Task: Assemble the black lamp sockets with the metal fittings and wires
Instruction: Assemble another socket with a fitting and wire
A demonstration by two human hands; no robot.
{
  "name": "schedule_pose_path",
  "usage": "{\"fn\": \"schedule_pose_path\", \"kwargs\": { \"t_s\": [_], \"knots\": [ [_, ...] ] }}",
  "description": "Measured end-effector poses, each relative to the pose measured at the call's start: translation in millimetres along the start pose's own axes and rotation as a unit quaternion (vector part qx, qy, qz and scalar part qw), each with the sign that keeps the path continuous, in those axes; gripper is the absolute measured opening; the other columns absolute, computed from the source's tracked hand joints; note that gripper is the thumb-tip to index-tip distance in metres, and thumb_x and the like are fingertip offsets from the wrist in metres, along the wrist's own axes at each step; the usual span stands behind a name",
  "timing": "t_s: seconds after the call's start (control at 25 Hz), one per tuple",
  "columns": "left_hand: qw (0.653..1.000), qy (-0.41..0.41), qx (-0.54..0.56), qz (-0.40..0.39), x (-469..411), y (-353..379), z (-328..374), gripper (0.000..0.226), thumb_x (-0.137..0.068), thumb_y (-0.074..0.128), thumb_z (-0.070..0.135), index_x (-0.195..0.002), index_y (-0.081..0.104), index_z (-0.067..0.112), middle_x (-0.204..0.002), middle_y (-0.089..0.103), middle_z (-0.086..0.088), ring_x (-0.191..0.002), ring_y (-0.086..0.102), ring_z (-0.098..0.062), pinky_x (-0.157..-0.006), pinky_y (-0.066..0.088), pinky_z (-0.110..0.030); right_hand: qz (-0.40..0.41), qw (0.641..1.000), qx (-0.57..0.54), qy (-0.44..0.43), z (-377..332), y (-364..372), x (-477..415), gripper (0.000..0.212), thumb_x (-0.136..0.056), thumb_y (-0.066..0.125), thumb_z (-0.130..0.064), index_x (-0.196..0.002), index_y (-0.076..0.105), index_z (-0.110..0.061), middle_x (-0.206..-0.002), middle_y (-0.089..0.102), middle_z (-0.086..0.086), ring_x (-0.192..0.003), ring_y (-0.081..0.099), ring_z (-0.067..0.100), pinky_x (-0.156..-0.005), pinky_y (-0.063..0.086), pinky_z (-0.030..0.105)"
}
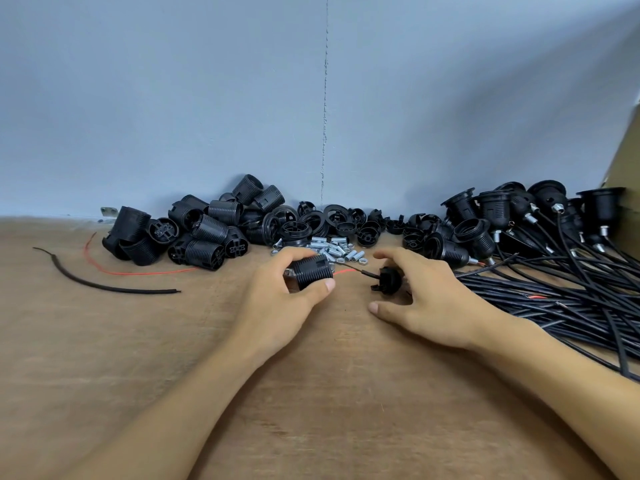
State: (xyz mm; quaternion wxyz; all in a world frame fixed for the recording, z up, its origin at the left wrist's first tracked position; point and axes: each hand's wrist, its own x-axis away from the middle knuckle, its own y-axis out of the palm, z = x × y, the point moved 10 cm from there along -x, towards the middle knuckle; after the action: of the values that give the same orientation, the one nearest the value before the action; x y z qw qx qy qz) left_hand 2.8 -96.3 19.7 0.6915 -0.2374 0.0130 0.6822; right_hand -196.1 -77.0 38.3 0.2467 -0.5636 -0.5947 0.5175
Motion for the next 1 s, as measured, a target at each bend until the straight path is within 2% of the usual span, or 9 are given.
{"fn": "schedule_pose_path", "kwargs": {
  "t_s": [0.12,0.2,0.24,0.36,0.48,0.64,0.76,0.88,1.0],
  "knots": [
    [1.0,0.018,0.001,-0.01,1.9,2.7,6.5,0.039,-0.079,0.084,0.015,-0.105,0.068,0.039,-0.097,0.073,0.018,-0.089,0.067,-0.001,-0.082,0.05,-0.018,0.0,0.999,-0.043,0.014,8.6,0.6,-1.6,0.046,-0.083,0.075,-0.042,-0.119,0.046,-0.04,-0.106,0.052,-0.027,-0.104,0.054,-0.002,-0.099,0.043,0.026],
    [0.999,0.041,-0.005,-0.01,4.1,5.0,13.3,0.041,-0.079,0.084,0.014,-0.106,0.068,0.041,-0.101,0.072,0.017,-0.093,0.067,-0.003,-0.087,0.052,-0.023,0.014,0.997,-0.078,0.018,8.8,-1.3,-0.7,0.039,-0.08,0.078,-0.045,-0.108,0.05,-0.042,-0.101,0.057,-0.024,-0.098,0.055,-0.007,-0.087,0.046,0.015],
    [0.999,0.051,-0.007,-0.015,5.9,7.2,16.3,0.041,-0.079,0.083,0.016,-0.106,0.068,0.042,-0.101,0.072,0.019,-0.094,0.067,-0.002,-0.086,0.051,-0.022,0.025,0.996,-0.087,0.013,5.6,-3.1,0.3,0.039,-0.078,0.079,-0.047,-0.105,0.053,-0.042,-0.1,0.059,-0.024,-0.097,0.055,-0.007,-0.082,0.045,0.012],
    [0.997,0.062,-0.022,-0.05,12.1,18.7,24.4,0.036,-0.077,0.08,0.03,-0.103,0.066,0.052,-0.099,0.071,0.026,-0.091,0.066,0.001,-0.078,0.047,-0.011,0.054,0.996,-0.068,-0.024,-13.5,-8.6,3.9,0.043,-0.074,0.077,-0.055,-0.108,0.055,-0.041,-0.099,0.062,-0.024,-0.092,0.057,-0.003,-0.079,0.047,0.019],
    [0.995,0.067,-0.041,-0.068,15.1,26.2,28.0,0.033,-0.074,0.073,0.038,-0.101,0.064,0.054,-0.099,0.069,0.026,-0.091,0.064,0.001,-0.079,0.047,-0.013,0.069,0.996,-0.018,-0.044,-28.4,-8.7,8.3,0.051,-0.077,0.07,-0.057,-0.119,0.048,-0.039,-0.109,0.063,-0.023,-0.087,0.055,-0.001,-0.079,0.047,0.028],
    [0.994,0.072,-0.04,-0.066,16.5,29.8,30.5,0.033,-0.075,0.07,0.038,-0.106,0.064,0.046,-0.102,0.067,0.023,-0.095,0.062,0.003,-0.078,0.043,-0.01,0.113,0.986,0.082,-0.096,-47.1,-12.0,14.9,0.052,-0.082,0.072,-0.039,-0.126,0.049,-0.024,-0.11,0.068,-0.01,-0.092,0.062,0.014,-0.077,0.039,0.028],
    [0.996,0.064,-0.025,-0.051,18.8,35.3,31.7,0.039,-0.071,0.073,0.053,-0.107,0.061,0.042,-0.108,0.065,0.017,-0.102,0.062,0.001,-0.088,0.049,-0.022,0.136,0.974,0.123,-0.132,-61.4,-12.6,19.1,0.051,-0.073,0.068,-0.019,-0.122,0.054,-0.015,-0.1,0.07,-0.003,-0.092,0.066,0.02,-0.075,0.037,0.032],
    [0.999,0.045,-0.018,-0.01,19.7,34.4,29.9,0.048,-0.06,0.074,0.059,-0.102,0.062,0.04,-0.107,0.064,0.013,-0.099,0.063,0.0,-0.088,0.052,-0.029,0.13,0.975,0.107,-0.146,-69.7,-6.8,20.7,0.058,-0.067,0.064,-0.015,-0.124,0.053,-0.017,-0.103,0.068,-0.005,-0.096,0.063,0.017,-0.076,0.038,0.033],
    [0.998,0.048,-0.02,0.019,20.0,29.5,29.3,0.042,-0.066,0.087,0.046,-0.098,0.06,0.041,-0.105,0.06,0.016,-0.096,0.061,0.0,-0.083,0.049,-0.024,0.118,0.987,0.021,-0.105,-60.5,-8.1,16.5,0.054,-0.073,0.057,-0.027,-0.126,0.051,-0.021,-0.105,0.064,-0.01,-0.092,0.056,0.01,-0.077,0.04,0.031]
  ]
}}
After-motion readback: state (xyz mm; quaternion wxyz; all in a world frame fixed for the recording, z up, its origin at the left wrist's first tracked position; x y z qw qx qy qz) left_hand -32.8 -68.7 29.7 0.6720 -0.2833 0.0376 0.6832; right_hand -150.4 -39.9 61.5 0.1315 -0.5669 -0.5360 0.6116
